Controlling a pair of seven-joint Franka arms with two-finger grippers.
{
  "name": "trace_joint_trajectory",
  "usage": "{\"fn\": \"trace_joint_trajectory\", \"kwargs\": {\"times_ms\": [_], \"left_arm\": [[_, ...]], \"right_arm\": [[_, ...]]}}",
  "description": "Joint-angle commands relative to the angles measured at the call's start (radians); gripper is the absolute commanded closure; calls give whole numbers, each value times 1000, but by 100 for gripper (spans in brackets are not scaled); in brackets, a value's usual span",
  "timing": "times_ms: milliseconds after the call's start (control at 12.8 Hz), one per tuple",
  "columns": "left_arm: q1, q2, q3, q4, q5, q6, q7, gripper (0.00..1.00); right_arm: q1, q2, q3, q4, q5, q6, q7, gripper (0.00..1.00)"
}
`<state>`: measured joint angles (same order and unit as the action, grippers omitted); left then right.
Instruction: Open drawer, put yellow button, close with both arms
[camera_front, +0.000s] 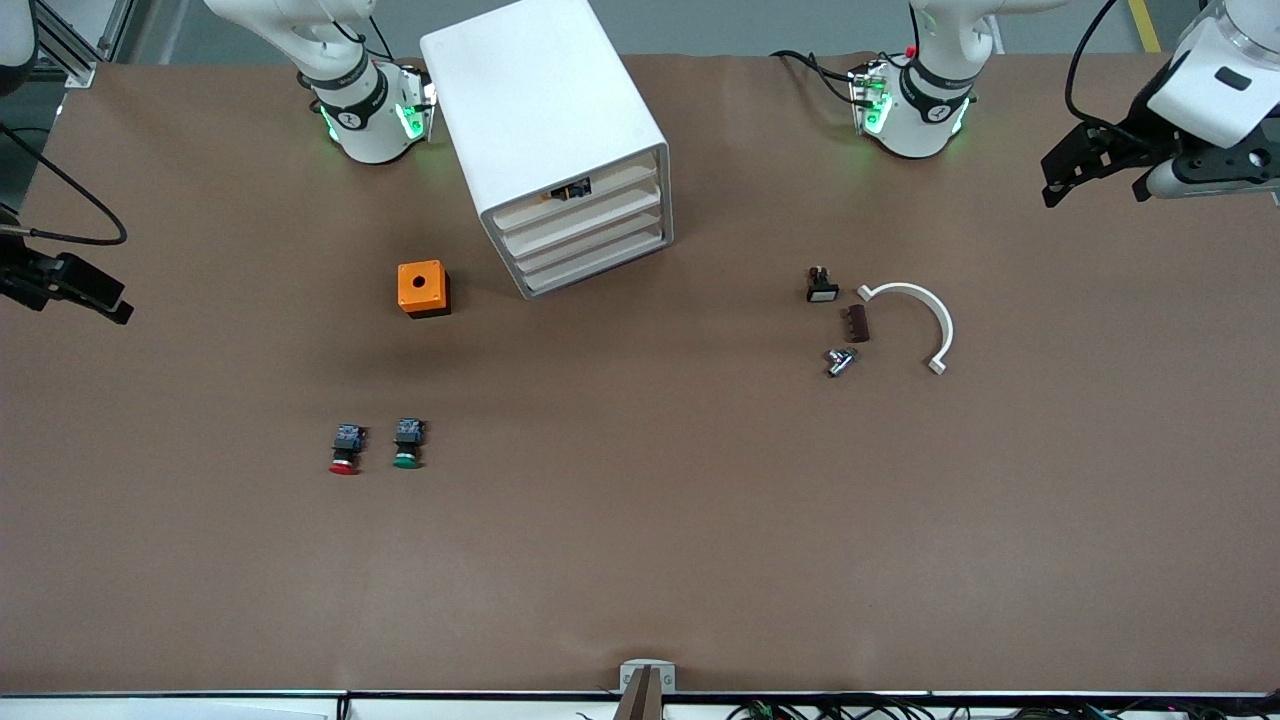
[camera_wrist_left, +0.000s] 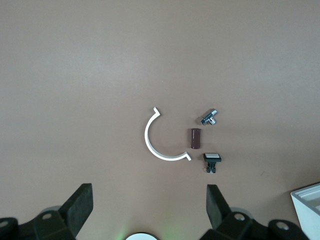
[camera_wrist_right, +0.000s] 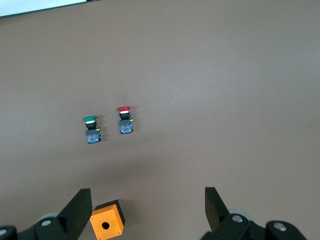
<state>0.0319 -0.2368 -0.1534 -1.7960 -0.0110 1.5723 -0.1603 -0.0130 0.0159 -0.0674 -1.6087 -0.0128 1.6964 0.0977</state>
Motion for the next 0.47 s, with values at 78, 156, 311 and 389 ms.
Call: {"fn": "trace_joint_trajectory", "kwargs": {"times_ms": [78, 156, 311, 389], "left_arm": [[-3, 80, 23, 106, 17, 12, -30, 0], [-3, 80, 23, 104, 19, 12, -31, 0], [-4, 80, 23, 104, 19, 9, -31, 0], [-4, 79, 23, 102, 19, 9, -31, 0]], "right_arm": [[-24, -10, 11, -7, 24, -20, -21, 0], [-24, -10, 11, -7, 24, -23, -21, 0], [-25, -11, 11, -7, 24, -24, -21, 0], [-31, -14, 11, -5, 24, -29, -21, 0]]}}
